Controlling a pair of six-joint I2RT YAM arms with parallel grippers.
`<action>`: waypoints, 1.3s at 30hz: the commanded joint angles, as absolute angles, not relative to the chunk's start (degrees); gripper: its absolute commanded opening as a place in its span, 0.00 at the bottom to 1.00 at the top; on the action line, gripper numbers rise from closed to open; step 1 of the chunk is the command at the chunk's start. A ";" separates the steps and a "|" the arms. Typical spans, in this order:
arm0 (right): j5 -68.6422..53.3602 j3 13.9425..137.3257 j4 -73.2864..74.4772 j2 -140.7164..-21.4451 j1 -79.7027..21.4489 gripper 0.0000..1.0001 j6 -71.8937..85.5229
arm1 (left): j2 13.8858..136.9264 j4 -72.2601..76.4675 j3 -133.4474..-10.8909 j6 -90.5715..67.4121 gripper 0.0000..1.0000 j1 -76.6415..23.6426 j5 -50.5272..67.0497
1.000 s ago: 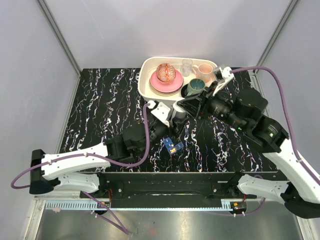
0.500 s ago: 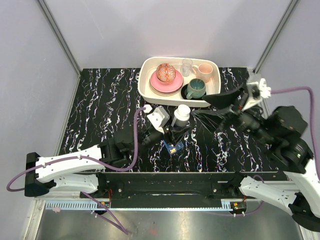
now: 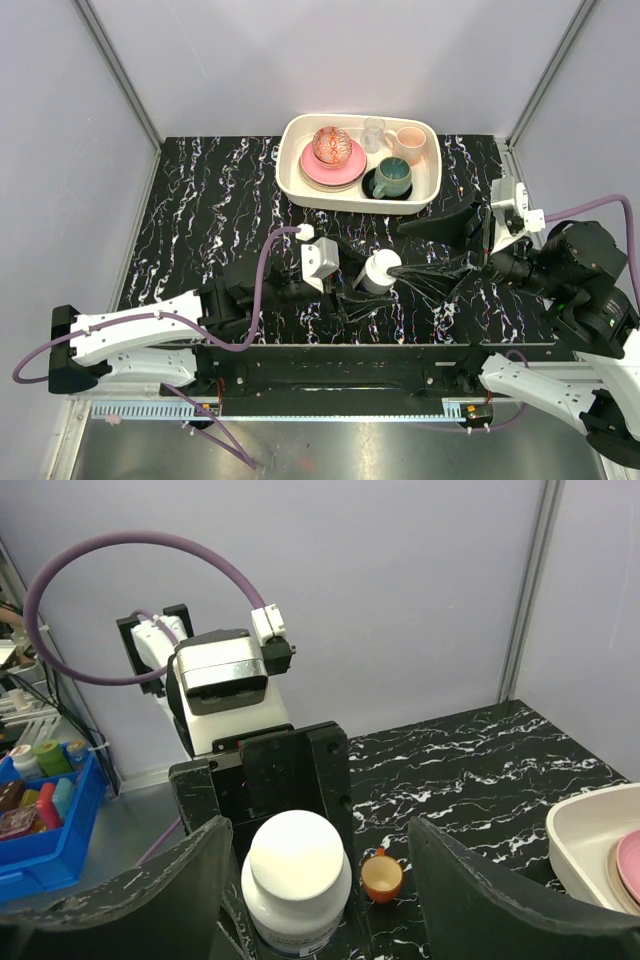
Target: Sort the pills into containers
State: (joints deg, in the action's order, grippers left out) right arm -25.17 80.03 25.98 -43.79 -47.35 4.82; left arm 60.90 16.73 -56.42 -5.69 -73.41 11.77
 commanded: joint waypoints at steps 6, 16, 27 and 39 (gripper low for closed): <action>-28.83 79.81 26.19 -44.65 -47.20 0.73 3.87 | 60.56 19.86 -58.80 -5.63 0.00 -73.48 14.33; -28.83 79.10 26.28 -45.26 -47.20 0.66 4.66 | 60.12 19.86 -59.15 -5.54 0.00 -73.48 14.06; -31.28 79.01 26.19 -45.26 -47.20 0.61 5.18 | 59.77 19.69 -59.24 -5.54 0.00 -73.13 13.01; -32.96 78.66 26.19 -45.62 -47.20 0.54 5.19 | 59.24 19.69 -58.89 -5.80 0.00 -72.77 12.57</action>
State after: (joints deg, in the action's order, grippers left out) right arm -32.14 79.02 26.46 -45.12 -47.33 4.97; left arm 60.80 16.36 -56.53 -5.82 -73.01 12.73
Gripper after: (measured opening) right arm 0.584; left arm 0.562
